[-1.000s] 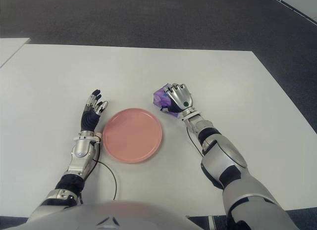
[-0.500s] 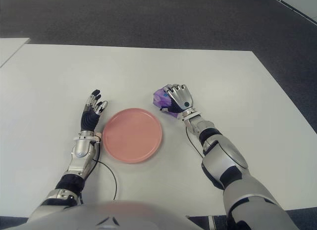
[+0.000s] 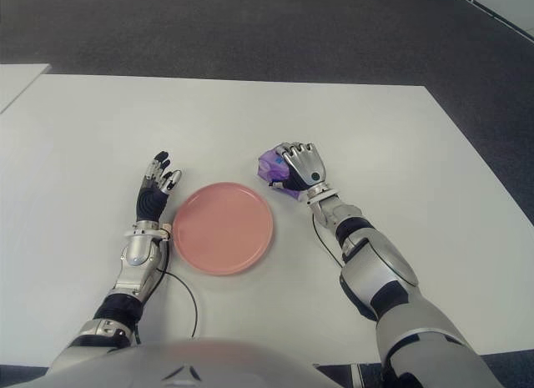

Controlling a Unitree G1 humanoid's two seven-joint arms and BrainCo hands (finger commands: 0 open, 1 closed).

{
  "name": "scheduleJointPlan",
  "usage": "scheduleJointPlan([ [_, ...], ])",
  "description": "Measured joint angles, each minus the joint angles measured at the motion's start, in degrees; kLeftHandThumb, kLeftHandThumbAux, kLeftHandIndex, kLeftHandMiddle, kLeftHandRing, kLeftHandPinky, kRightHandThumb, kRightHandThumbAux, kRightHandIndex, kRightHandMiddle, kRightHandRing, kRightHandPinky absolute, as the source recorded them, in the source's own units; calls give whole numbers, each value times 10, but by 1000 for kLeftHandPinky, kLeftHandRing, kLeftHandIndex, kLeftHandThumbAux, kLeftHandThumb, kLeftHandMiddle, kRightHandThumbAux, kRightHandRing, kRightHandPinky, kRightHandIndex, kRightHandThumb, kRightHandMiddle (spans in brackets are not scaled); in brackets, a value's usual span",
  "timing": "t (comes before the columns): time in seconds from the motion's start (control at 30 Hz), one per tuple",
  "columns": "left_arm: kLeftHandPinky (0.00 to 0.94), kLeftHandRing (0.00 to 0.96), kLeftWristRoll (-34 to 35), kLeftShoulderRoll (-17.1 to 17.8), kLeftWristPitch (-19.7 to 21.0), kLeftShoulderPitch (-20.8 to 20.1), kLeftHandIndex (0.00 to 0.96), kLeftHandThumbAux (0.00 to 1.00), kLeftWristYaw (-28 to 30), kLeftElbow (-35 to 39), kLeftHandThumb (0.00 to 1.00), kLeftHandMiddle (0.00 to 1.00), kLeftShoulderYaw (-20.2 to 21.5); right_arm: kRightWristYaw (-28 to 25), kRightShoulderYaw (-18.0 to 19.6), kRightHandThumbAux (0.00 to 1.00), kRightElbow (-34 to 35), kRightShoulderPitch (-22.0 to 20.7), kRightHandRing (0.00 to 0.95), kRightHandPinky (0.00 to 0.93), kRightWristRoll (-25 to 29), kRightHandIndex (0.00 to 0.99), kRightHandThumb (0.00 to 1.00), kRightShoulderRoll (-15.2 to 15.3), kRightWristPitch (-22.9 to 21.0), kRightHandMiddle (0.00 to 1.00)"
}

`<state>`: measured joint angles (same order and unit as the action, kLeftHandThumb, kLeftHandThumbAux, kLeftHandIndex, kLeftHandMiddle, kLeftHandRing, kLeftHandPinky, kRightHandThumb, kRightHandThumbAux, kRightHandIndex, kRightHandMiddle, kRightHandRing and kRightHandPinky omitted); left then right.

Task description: Put the tissue paper into the plate.

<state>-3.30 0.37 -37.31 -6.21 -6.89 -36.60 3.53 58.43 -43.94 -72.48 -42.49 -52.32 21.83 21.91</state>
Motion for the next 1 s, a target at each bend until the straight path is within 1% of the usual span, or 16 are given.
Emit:
scheduleJointPlan([
  [0.1,0,0,0,0,0,-1,0,468,0,0,0,0,0,1,6,679,2,3,839,805,6,396,855,-1,1,530],
  [0.23,0,0,0,0,0,-2,0,463,0,-1,0,0,-1,4,14,679,6,4,830,720,10,397,855,-3,5,527],
  [0.33,0,0,0,0,0,-3,0,463,0,-2,0,0,0,-3,25,675,8,4,814,522,19,403,952,-3,19,529],
  [0.37,0,0,0,0,0,-3,0,463,0,-2,0,0,0,-7,31,674,8,4,812,502,25,404,962,-3,28,529],
  [0.4,0,0,0,0,0,-3,0,463,0,-2,0,0,0,-10,37,676,9,3,803,412,30,402,924,-3,35,526],
  [0.43,0,0,0,0,0,-3,0,463,0,-2,0,0,0,-13,43,677,11,3,797,353,35,401,899,-3,44,524],
  [0.5,0,0,0,0,0,-3,0,463,-1,-2,0,0,0,-16,51,677,18,3,788,281,44,400,878,-1,60,522],
  [0.57,0,0,0,0,0,-4,0,464,-1,-2,0,0,0,-16,62,678,27,3,783,267,51,400,867,1,75,521],
  [0.73,0,0,-1,-1,0,-5,0,460,-1,-3,0,0,-1,-3,85,678,42,3,772,165,61,398,858,1,91,519],
  [0.8,0,0,-1,-1,-1,-5,0,456,-2,-4,0,0,0,2,94,678,48,3,770,152,66,397,857,2,99,517],
  [0.93,0,0,-1,-1,-1,-7,0,451,-6,-6,0,0,0,0,118,679,83,3,773,173,79,395,856,14,125,516],
  [1.0,0,0,-1,-1,-1,-7,0,449,-6,-6,0,0,0,-9,133,679,106,3,780,224,90,395,856,22,136,518],
])
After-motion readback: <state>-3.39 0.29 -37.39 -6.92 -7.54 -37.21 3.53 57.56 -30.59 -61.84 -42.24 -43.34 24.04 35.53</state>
